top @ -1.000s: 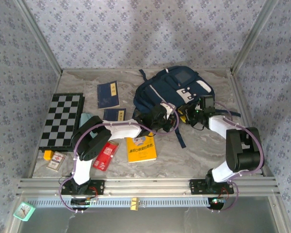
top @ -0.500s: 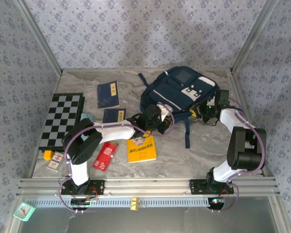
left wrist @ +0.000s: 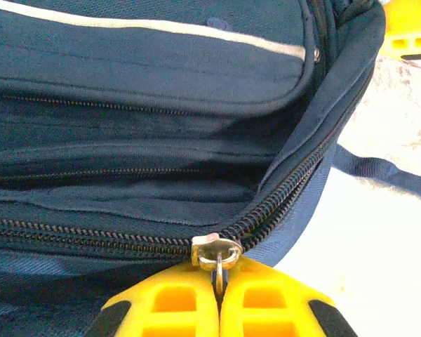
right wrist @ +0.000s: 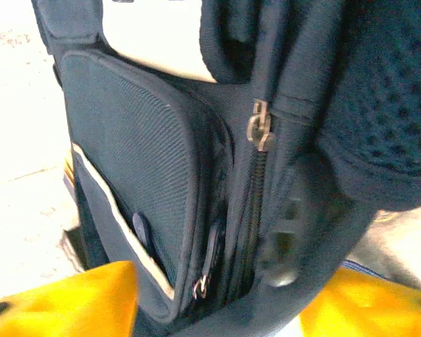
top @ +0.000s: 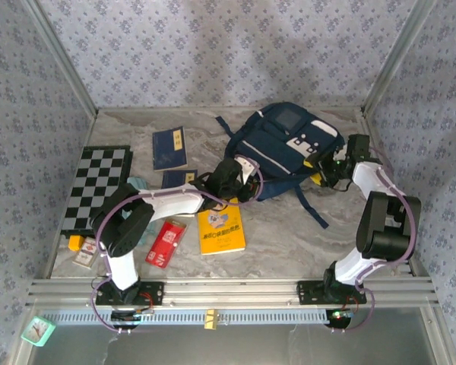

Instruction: Pack the student bag

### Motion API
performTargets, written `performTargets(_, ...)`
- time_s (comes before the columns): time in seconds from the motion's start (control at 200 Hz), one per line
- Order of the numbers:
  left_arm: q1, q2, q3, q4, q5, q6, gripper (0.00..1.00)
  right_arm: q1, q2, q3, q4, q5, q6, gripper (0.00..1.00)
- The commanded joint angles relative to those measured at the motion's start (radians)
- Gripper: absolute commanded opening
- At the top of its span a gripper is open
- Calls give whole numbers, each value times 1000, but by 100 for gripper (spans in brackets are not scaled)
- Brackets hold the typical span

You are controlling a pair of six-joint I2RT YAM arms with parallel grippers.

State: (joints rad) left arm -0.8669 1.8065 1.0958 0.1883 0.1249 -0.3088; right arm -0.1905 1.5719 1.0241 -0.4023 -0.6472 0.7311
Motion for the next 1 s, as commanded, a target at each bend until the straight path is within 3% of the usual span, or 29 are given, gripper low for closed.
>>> performTargets(0.0, -15, 1, 49, 11, 35, -16, 0, -9, -114, -82, -37, 11, 16, 75)
performTargets(0.16, -20, -3, 58, -13, 38, 6, 0, 131, -194, -224, 118, 5, 263, 82)
performTargets(0.315, -31, -4, 73, -39, 35, 28, 0, 315, -195, -248, 255, 176, 472, 84)
performTargets(0.44, -38, -12, 75, -46, 35, 30, 0, 366, -129, -242, 352, 251, 529, 77)
performTargets(0.485, -41, -15, 75, -50, 36, 33, 0, 375, -94, -230, 376, 251, 532, 69)
performTargets(0.545, -51, -21, 76, -63, 38, 42, 0, 379, -45, -186, 397, 233, 489, 55)
performTargets(0.745, -107, -41, 70, -72, 51, 6, 0, 371, 74, 9, 219, 190, 218, 16)
performTargets(0.865, -139, -19, 85, -35, 64, -50, 0, 320, 62, 100, 45, 193, 15, 3)
performTargets(0.994, -138, -12, 90, -29, 77, -77, 0, 209, 55, 153, -103, 206, -147, 0)
